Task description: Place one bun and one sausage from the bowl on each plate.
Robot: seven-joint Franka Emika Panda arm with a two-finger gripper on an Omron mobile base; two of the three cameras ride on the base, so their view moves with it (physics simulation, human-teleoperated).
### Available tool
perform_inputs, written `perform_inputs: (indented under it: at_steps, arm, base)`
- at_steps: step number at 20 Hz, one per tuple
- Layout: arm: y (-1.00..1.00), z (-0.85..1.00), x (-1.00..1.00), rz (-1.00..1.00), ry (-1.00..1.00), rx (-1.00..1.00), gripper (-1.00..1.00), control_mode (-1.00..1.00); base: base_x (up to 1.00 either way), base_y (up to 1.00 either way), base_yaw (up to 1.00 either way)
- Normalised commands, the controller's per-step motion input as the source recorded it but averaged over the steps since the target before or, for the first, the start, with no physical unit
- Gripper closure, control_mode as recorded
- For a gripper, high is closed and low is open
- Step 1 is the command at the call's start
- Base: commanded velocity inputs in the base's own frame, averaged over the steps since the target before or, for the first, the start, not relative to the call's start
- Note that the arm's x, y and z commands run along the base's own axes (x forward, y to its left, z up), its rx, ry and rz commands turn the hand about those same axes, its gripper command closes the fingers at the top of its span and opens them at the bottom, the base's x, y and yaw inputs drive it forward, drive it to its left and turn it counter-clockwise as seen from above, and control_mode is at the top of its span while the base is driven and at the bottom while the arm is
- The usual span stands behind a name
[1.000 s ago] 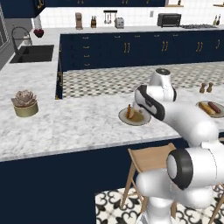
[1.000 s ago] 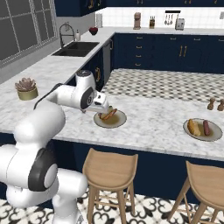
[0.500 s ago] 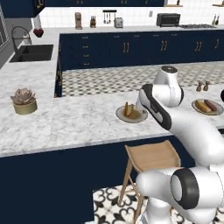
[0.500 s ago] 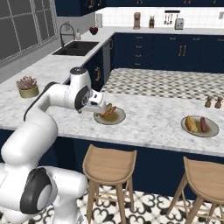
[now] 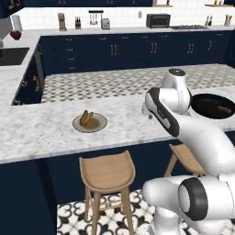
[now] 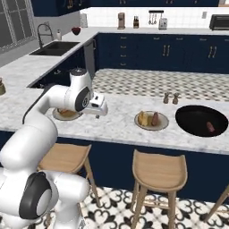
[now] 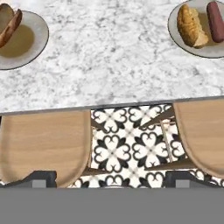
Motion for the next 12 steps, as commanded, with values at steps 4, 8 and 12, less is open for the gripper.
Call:
perform_inputs:
  at_steps: [4,8,12]
  arm:
    - [0.00,0.00,0.00,0.00,0.00,0.00,-1.00,1.00]
    - [0.00,0.00,0.00,0.00,0.00,0.00,-1.00,1.00]
    - [0.00,0.00,0.00,0.00,0.00,0.00,-1.00,1.00]
  base:
    - [0.00,-1.00,-0.07]
    - [0.00,-1.00,-0.07]
    - [0.03,-0.97,-0.04]
